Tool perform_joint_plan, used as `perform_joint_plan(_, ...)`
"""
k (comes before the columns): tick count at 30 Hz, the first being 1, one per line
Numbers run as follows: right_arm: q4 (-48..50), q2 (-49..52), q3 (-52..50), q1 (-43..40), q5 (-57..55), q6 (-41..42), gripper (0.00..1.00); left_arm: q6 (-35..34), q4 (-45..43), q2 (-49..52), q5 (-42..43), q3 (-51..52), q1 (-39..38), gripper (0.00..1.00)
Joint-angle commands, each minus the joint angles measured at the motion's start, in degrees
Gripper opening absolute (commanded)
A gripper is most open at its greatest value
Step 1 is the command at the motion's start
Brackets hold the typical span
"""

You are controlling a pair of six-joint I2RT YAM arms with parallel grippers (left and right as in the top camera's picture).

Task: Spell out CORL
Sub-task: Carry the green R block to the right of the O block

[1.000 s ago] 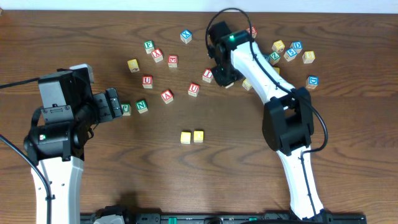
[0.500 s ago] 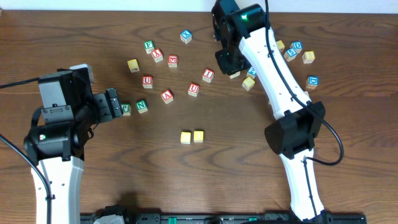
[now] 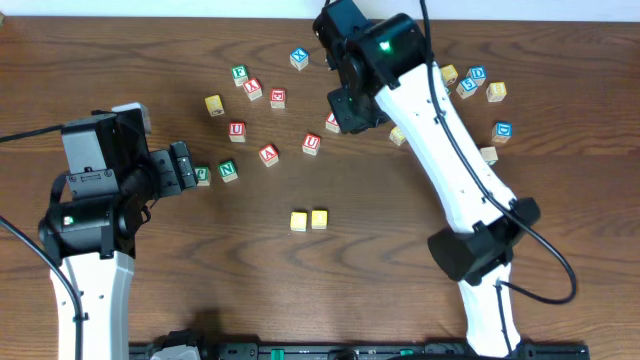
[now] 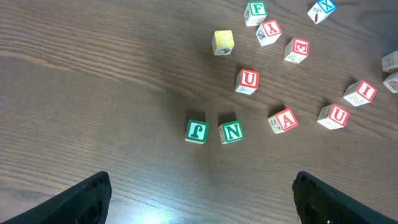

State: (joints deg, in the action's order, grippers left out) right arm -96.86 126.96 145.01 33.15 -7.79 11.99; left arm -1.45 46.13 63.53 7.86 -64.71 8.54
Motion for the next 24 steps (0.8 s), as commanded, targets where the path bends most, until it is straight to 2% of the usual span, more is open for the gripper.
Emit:
perform_joint_plan(1, -0.44, -3.69, 0.02, 1.84, -4.09, 2.80, 0.02, 0.35, 0.11, -0.31, 0.66, -1.16, 0.24, 0.92)
perform_joint_plan(10, 1.07, -3.87, -6.88, 4.11, -7.56, 5.49, 0.01, 0.35, 0.11, -0.31, 0.66, -1.16, 0.24, 0.92)
perform_joint_plan(24, 3.30, -3.98, -7.21, 4.13, -6.19, 5.11, 0.01, 0.35, 0.11, -0.31, 0.66, -1.16, 0.24, 0.92)
